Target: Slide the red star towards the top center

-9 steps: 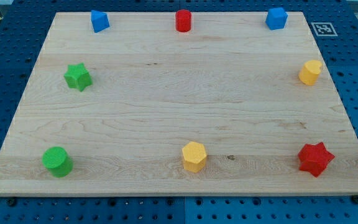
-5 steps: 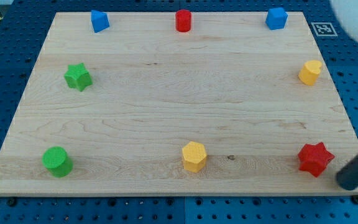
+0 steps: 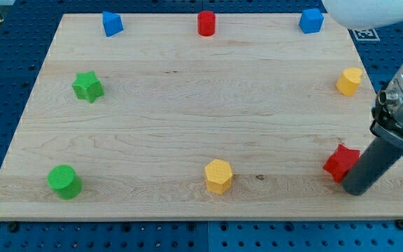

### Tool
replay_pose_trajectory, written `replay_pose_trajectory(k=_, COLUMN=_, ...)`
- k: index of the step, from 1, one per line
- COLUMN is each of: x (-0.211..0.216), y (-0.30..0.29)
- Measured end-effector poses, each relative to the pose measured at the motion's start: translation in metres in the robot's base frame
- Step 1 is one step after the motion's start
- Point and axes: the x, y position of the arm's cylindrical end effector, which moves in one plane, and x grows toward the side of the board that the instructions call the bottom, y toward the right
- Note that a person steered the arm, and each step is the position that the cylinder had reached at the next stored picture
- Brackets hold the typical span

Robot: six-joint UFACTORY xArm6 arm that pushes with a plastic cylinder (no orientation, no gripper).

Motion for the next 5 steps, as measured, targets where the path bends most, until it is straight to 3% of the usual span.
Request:
replay_pose_trajectory(k=2, x=-0.03, y=-0.017)
replay_pose_trajectory(k=4, x=-0.034, y=0.032)
replay_pose_trajectory(k=5, x=-0.039, y=0.022)
